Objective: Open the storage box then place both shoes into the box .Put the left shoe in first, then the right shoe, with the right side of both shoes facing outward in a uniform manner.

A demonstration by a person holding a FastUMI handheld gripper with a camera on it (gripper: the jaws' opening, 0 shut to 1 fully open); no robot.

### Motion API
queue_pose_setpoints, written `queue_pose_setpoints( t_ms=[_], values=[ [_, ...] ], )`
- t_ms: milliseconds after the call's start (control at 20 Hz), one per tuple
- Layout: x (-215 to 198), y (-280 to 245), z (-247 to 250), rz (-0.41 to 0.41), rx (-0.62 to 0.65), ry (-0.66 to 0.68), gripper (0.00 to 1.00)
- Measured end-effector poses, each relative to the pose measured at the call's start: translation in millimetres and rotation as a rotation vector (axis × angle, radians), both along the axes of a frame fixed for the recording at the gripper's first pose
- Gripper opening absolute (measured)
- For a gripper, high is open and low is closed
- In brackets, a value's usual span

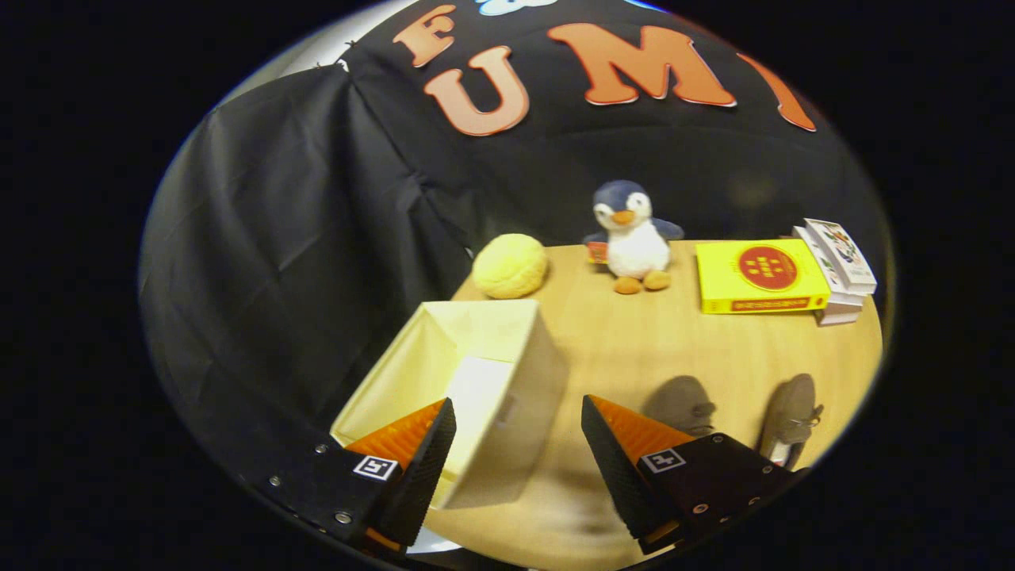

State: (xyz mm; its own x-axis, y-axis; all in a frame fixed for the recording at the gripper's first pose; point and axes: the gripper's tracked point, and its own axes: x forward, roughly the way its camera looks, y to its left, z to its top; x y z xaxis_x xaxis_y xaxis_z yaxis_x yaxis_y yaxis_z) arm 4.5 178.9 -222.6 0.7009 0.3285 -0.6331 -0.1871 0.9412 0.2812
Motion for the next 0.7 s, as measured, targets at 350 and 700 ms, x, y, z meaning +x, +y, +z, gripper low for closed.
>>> queue_pose_setpoints(
  t_ms=[350,700],
  values=[
    [-23.3,-96.9,-80.7,-0.086,-0.119,0.105,0.94],
    [-8.6,-111.4,-141.3,-0.093,-0.159,0.147,0.79]
  ],
)
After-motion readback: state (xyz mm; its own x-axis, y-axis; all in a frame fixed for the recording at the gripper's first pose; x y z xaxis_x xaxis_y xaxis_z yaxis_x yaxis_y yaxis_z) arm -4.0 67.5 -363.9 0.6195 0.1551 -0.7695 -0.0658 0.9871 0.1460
